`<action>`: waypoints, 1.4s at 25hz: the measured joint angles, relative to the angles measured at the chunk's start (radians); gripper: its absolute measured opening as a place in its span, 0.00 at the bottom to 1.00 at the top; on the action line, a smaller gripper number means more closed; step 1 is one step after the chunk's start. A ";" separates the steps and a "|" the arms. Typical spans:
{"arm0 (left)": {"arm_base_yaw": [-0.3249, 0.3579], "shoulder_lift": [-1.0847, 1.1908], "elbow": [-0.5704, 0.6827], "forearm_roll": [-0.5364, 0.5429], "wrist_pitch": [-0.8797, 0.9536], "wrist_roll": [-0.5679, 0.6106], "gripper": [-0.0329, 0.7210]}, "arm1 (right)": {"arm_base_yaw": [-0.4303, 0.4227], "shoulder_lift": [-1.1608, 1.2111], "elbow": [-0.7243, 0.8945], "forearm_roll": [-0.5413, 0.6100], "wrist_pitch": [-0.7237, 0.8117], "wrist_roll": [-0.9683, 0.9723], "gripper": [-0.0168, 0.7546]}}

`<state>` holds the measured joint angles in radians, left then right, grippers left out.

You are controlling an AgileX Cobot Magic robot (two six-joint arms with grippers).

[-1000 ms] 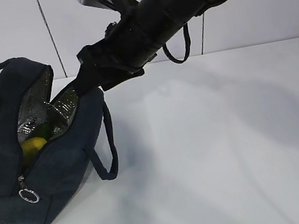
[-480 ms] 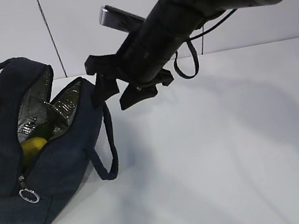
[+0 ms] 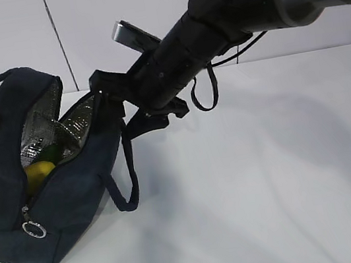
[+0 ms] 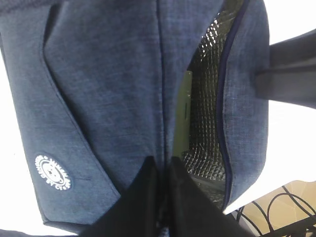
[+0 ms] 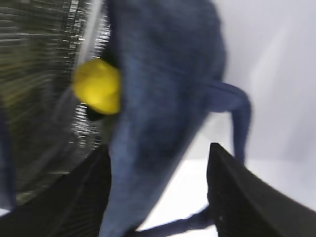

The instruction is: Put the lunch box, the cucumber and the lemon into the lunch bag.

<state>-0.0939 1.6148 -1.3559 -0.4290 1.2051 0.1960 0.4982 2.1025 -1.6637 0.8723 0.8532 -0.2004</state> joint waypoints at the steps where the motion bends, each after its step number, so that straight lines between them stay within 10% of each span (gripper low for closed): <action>1: 0.000 0.000 0.000 0.000 0.000 0.000 0.05 | 0.000 0.000 0.000 0.022 0.000 -0.013 0.60; 18: 0.000 0.000 0.000 0.000 0.000 0.000 0.05 | 0.025 0.037 0.000 0.071 0.047 -0.101 0.57; 31: 0.000 0.000 0.000 0.000 0.000 0.000 0.05 | 0.025 0.037 0.000 0.029 0.055 -0.109 0.05; 35: 0.000 0.000 0.000 0.000 0.000 0.000 0.05 | 0.025 0.037 0.000 -0.018 0.055 -0.116 0.02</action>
<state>-0.0939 1.6148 -1.3559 -0.4290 1.2051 0.1960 0.5229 2.1400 -1.6637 0.8546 0.9081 -0.3160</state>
